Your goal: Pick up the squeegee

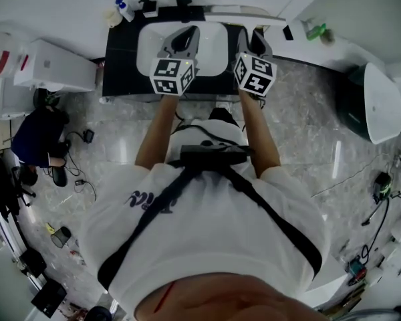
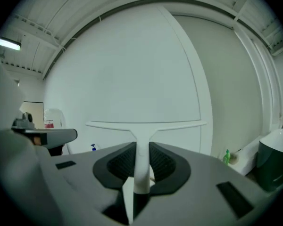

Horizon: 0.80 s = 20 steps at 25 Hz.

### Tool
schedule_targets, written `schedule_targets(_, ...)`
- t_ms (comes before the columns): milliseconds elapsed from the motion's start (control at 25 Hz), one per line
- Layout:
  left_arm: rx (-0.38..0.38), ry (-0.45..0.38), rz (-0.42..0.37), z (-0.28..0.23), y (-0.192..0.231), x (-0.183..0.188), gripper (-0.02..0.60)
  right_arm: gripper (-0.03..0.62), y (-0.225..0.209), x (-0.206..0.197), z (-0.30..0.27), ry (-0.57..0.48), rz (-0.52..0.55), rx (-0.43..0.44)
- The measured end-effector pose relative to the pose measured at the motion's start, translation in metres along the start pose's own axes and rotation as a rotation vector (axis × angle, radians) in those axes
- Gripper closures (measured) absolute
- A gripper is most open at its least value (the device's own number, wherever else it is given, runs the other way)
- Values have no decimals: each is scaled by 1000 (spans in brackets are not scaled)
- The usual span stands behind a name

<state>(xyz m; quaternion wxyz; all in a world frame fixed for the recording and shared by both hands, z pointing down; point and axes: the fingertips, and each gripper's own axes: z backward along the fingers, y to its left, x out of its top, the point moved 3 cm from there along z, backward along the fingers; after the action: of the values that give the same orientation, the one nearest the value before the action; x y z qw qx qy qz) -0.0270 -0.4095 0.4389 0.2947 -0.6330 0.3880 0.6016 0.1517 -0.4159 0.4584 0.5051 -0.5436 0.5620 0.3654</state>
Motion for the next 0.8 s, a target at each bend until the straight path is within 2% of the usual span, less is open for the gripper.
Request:
schedule_targets(240,56,-65,-30,20,11,27,568,503,21,37,30,-125,25,12)
schedule_targets(440,68,-85,-68,30,7,43,568,503,26,60,49,-191,39,7)
schedule_targets(600,84,-93,-116,35,2,50,568,503,25,66,58,-219,50,-4)
schedule_targets(800,99,-81,-97,36,3,42,568,503,27,63,61,-210,61,-3)
